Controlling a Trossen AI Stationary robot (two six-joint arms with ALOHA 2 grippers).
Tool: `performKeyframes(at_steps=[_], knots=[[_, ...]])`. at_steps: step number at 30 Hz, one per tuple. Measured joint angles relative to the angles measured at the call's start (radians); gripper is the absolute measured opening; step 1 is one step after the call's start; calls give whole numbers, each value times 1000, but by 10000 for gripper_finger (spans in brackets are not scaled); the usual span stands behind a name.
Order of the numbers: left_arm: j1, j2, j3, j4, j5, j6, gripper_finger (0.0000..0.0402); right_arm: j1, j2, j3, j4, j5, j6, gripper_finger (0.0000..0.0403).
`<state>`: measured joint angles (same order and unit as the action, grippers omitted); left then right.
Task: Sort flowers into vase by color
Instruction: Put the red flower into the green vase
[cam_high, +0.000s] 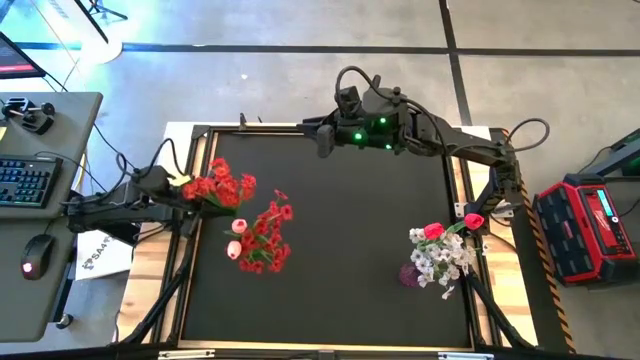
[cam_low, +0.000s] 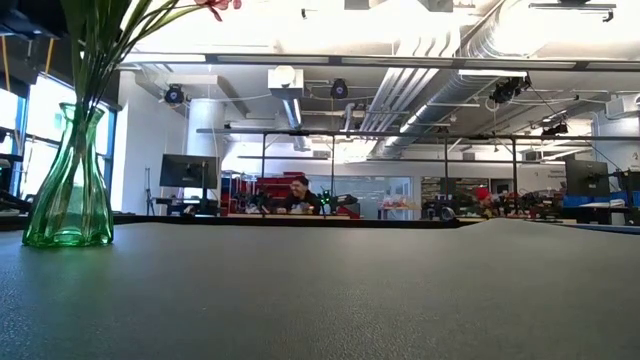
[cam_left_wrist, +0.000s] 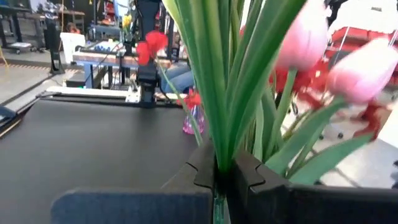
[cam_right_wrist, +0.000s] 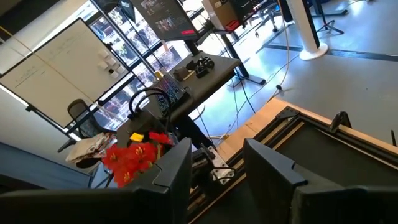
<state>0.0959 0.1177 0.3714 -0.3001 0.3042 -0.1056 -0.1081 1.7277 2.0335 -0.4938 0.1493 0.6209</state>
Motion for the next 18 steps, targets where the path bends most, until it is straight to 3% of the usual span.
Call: performKeyframes(at_steps=[11,18], knots=[[0,1,0,-71,9,56,10,0,0,0,0,-3,0,133],[0,4,0,-56,4,57,68,0,0,0,0,-27,15,133]])
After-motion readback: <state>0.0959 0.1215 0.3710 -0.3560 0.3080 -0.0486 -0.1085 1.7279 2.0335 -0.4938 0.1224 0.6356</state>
